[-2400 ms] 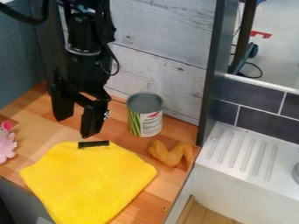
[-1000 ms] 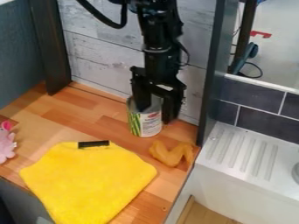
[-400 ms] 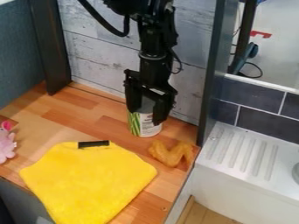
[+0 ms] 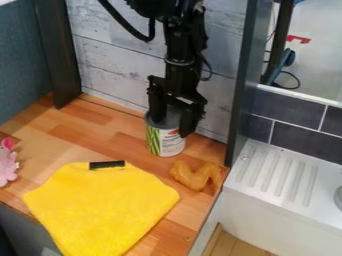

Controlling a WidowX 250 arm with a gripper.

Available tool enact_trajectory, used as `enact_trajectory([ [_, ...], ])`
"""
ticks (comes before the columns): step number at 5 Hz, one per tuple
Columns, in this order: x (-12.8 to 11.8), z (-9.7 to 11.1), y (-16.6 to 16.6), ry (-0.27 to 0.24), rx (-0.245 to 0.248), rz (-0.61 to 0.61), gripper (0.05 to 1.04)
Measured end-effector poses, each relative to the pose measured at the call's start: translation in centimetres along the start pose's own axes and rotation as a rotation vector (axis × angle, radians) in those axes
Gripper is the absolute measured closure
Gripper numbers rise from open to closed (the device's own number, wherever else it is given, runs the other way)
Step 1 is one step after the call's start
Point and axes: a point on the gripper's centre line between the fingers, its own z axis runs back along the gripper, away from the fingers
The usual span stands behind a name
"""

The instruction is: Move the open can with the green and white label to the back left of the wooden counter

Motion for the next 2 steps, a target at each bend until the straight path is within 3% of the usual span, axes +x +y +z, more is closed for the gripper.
enact_trajectory([
  [1, 0.4, -0.5, 1.0, 0.021, 0.041, 0.018, 0.083],
  [2, 0.0, -0.9, 3.2, 0.073, 0.125, 0.074, 0.083],
])
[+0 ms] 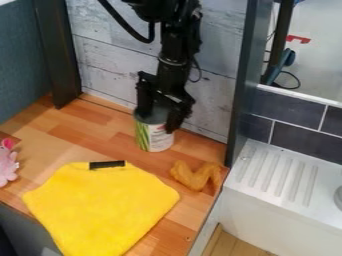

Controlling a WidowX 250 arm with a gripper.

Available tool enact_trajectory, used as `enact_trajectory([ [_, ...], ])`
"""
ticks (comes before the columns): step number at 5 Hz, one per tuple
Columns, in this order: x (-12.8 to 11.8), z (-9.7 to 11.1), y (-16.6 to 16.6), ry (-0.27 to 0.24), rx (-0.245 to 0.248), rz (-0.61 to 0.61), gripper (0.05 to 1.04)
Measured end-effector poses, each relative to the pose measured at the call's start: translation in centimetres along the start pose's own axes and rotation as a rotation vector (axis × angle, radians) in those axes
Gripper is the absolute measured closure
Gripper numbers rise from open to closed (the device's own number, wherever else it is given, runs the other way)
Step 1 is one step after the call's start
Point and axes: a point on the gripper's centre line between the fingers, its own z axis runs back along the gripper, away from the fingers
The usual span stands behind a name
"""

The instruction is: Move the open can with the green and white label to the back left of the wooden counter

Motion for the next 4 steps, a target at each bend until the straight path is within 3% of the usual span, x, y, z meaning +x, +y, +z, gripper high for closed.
enact_trajectory([
  [2, -2.6, -0.4, 6.3, 0.058, 0.089, 0.142, 0.083],
  [4, -5.4, -0.6, 13.1, 0.058, 0.105, 0.243, 0.083],
])
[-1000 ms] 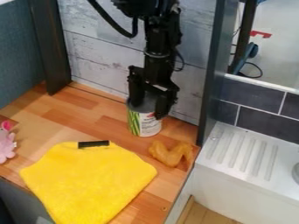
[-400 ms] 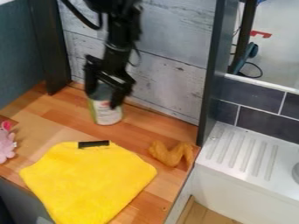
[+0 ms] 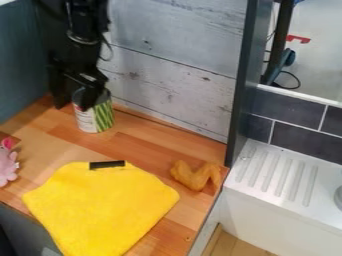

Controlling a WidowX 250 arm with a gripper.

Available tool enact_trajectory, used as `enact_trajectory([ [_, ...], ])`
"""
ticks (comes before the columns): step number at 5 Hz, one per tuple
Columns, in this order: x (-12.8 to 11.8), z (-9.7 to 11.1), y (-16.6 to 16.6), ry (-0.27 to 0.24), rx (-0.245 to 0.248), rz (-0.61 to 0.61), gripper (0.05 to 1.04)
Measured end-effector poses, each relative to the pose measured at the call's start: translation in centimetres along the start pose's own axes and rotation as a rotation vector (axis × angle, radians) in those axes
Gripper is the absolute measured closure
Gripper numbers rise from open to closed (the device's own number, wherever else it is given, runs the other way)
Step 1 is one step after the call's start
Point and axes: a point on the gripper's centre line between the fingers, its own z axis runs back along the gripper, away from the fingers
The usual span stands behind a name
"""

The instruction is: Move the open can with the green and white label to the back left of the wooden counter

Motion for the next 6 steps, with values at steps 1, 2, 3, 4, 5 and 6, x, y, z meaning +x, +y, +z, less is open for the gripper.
enact_trajectory([
  [1, -0.5, -0.4, 1.8, -0.013, -0.052, 0.02, 0.083],
  [2, -1.2, 0.3, 1.5, -0.035, -0.081, 0.016, 0.083],
  [3, -3.8, 2.3, 0.2, -0.046, -0.168, -0.075, 0.083],
  [4, -8.0, 4.1, -0.3, -0.016, -0.258, -0.117, 0.083],
  [5, -11.6, 5.1, -2.1, 0.055, -0.342, -0.09, 0.083],
  [6, -14.6, 6.8, -5.4, 0.048, -0.386, -0.163, 0.083],
])
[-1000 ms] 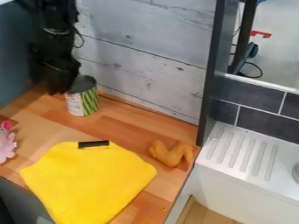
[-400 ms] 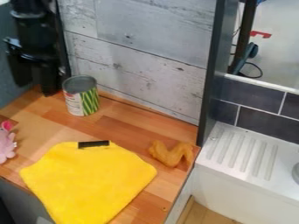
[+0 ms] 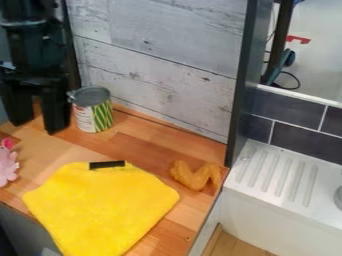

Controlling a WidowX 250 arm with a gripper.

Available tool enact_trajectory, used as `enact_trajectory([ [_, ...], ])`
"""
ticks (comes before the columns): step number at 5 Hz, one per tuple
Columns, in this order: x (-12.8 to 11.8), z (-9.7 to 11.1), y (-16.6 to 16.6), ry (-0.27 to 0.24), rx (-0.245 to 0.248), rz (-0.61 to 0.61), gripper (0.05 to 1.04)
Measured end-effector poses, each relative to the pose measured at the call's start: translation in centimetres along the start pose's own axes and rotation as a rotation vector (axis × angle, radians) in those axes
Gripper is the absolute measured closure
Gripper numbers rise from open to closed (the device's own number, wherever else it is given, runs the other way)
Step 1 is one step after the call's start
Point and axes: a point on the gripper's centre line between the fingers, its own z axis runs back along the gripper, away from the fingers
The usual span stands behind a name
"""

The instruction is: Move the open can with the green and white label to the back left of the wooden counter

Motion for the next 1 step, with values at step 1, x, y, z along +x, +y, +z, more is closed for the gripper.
enact_trajectory([
  [1, -1.37, 1.05, -2.83, -0.036, 0.057, -0.052, 0.083],
])
